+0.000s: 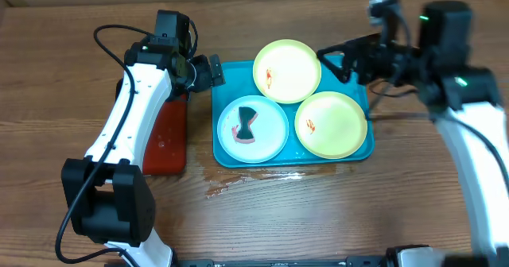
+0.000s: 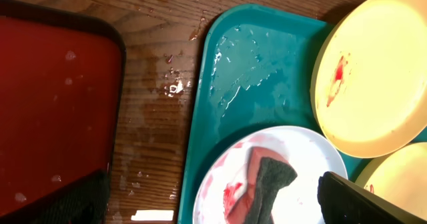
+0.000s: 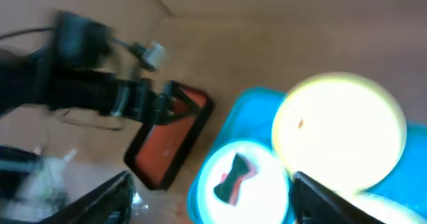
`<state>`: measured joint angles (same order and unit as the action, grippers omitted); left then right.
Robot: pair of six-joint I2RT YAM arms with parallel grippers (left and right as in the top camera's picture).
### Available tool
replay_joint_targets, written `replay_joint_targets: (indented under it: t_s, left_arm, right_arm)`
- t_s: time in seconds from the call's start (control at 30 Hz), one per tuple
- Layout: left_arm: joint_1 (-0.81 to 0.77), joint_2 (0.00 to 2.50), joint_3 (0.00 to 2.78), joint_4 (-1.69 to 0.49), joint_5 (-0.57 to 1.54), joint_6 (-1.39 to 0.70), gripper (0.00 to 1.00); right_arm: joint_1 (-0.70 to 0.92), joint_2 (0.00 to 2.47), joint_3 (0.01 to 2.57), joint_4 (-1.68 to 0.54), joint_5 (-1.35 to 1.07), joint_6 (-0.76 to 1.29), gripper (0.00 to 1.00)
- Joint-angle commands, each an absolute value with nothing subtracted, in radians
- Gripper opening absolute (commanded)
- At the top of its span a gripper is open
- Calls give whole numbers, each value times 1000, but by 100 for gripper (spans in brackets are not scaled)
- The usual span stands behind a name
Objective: Clean dirty plates on tray and stack at the side
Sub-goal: 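Move the right gripper to grip the light blue plate's rim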
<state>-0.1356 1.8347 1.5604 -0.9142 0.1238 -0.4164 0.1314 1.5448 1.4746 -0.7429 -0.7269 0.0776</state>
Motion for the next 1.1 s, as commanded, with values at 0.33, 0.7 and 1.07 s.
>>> replay_joint_targets:
  t_s: [0.33, 0.7, 1.07]
  left_arm:
    - [-140, 1829, 1581, -917, 131, -416, 100]
    - [-147, 1829, 1581, -916, 131, -416, 100]
    - [-160, 1829, 1581, -909, 131, -415, 100]
  right_arm:
    - [444, 1999, 1496, -689, -241, 85, 59]
    - [453, 2053, 1494, -752, -162, 76, 59]
    - [453, 2083, 1493, -825, -228, 88, 53]
